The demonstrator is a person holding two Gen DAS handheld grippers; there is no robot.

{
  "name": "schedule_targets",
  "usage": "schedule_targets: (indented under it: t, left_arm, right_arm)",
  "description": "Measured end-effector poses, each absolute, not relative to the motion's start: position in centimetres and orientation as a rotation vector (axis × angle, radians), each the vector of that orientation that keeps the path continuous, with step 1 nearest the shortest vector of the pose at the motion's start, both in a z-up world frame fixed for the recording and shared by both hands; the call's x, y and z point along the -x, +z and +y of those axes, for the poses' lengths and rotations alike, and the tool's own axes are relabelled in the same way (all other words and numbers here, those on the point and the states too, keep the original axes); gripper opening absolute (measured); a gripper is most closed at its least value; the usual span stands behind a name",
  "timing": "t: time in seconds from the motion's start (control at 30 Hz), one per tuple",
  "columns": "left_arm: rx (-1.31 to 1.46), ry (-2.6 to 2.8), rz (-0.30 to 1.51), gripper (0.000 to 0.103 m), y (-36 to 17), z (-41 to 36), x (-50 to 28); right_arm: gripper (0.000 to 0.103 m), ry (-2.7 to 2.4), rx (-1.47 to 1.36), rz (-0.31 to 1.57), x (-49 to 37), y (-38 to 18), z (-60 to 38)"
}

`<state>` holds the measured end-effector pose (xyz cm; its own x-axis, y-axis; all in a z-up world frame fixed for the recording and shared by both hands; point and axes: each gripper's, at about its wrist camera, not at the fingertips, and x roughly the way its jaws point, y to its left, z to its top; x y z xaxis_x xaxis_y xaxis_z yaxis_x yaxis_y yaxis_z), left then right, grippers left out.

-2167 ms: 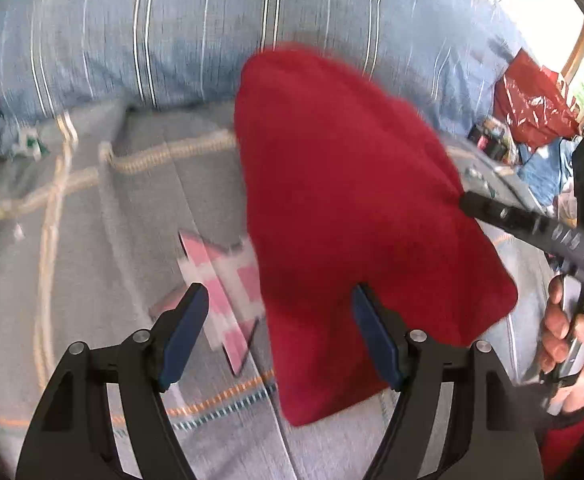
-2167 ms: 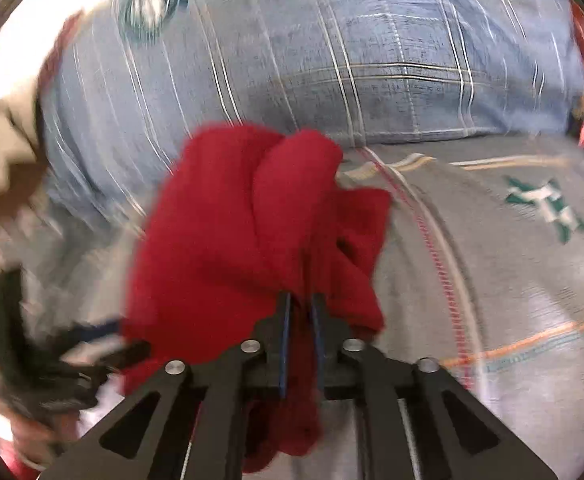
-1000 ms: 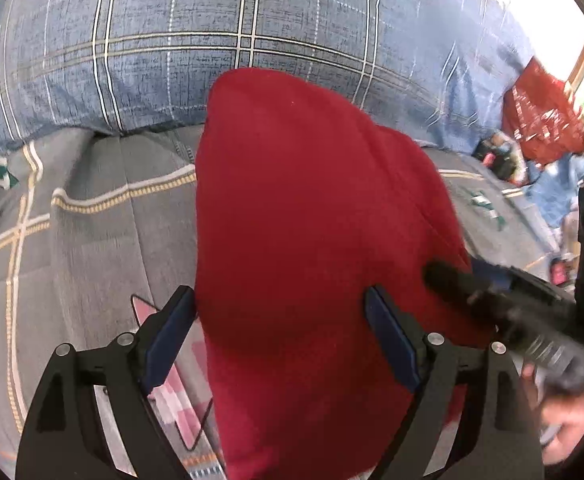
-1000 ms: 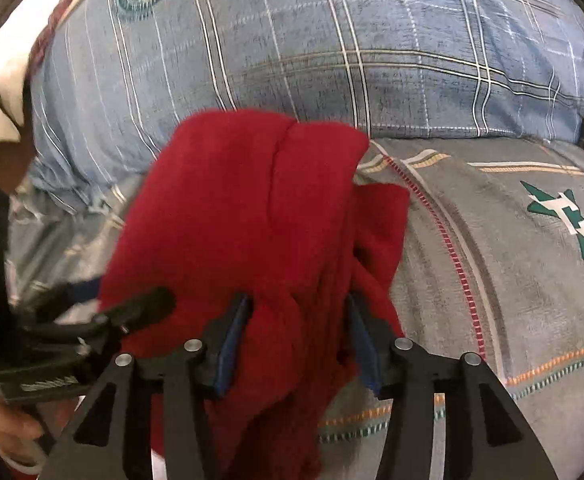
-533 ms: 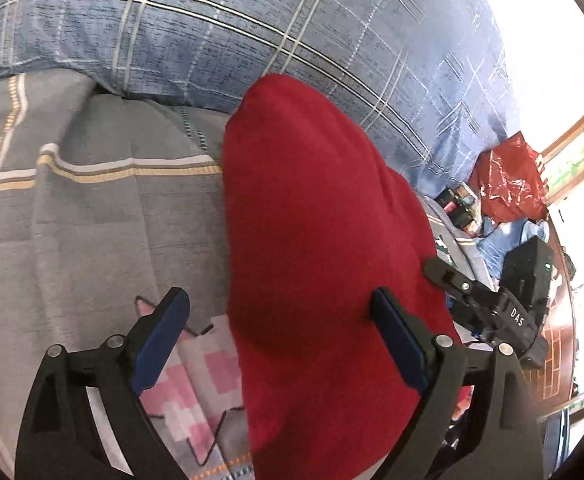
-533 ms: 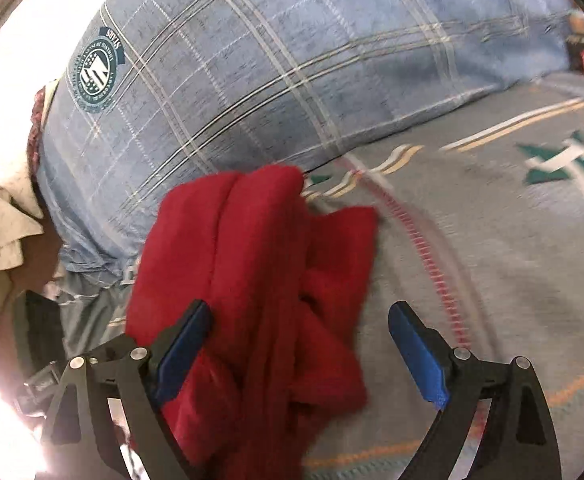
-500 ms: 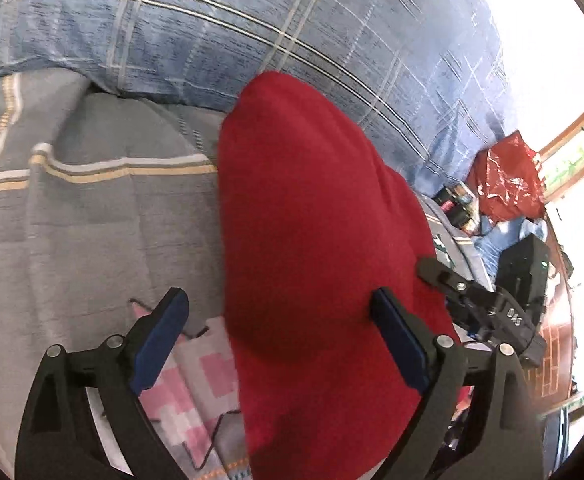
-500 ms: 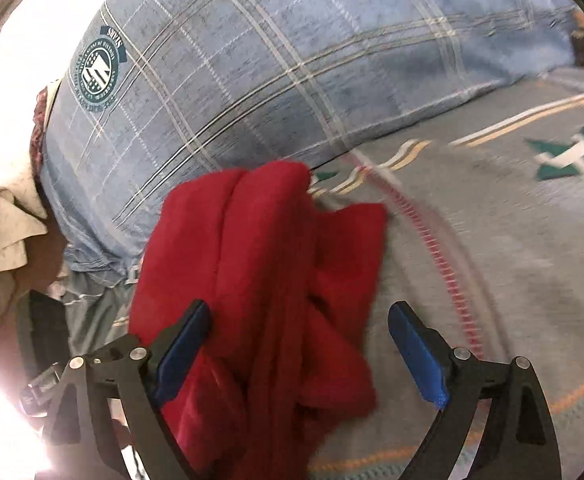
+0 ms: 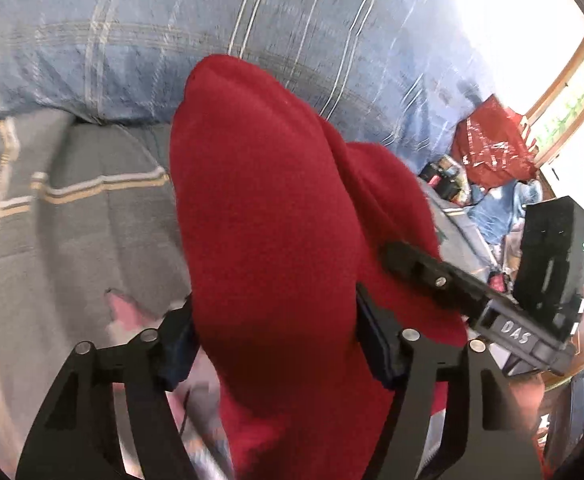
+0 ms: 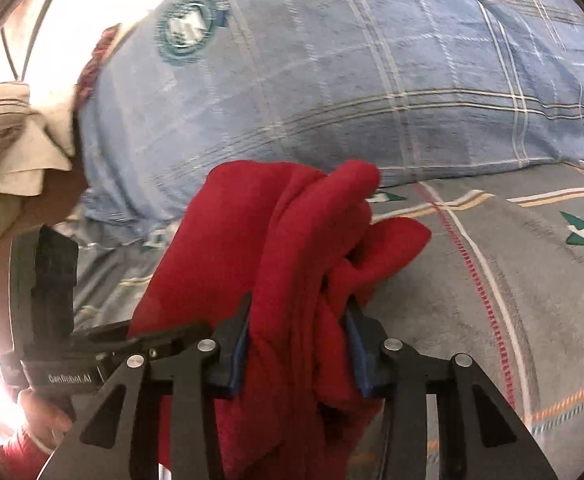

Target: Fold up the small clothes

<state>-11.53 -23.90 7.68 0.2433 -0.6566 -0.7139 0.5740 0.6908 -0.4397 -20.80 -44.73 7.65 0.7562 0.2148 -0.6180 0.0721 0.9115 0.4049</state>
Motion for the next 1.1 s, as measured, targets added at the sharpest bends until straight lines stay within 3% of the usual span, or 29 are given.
schedule_targets:
  t: [0.17,0.3,0.47,0.53,0.57,0.6,0.83,1.03,1.1]
  left_arm:
    - [0.072,-0.787,1.021,0.068,9.7,-18.9,14.9]
    - [-0.013,-0.713,1.05,0.071,7.1,-16.5,17.2]
    - [-0.044,-0.627,1.011,0.078,5.3,-15.1,18.5]
    - [-0.044,-0.603,0.984,0.078,5.9,-14.9,18.7]
    - [-0.043,-0.592,0.97,0.079,6.2,-14.8,18.7]
    - [-0.042,-0.576,0.949,0.08,6.4,-14.7,18.8]
    - [-0.084,-0.501,0.866,0.081,7.5,-14.2,19.4]
    - [-0.118,-0.449,0.785,0.082,8.4,-13.4,20.6]
    - [-0.103,-0.44,0.771,0.081,8.5,-13.1,20.9]
  right_arm:
    - [0.041,0.179,-0.459,0.738,22.6,8.5,-41.6]
    - [0.057,0.15,-0.455,0.822,23.3,6.4,-39.3]
    - [0.06,0.025,-0.365,0.816,25.4,8.0,-38.3]
    - [0.054,0.013,-0.284,0.765,26.3,10.0,-37.3]
    - [0.042,0.018,-0.255,0.747,26.5,10.7,-36.7]
    - [0.038,0.038,-0.229,0.732,26.4,11.3,-35.7]
    - [0.037,-0.005,-0.117,0.891,22.5,5.6,-33.4]
    - [0.047,-0.01,-0.085,0.849,25.5,7.6,-32.4]
    - [0.058,-0.019,-0.102,0.823,27.0,8.4,-32.6]
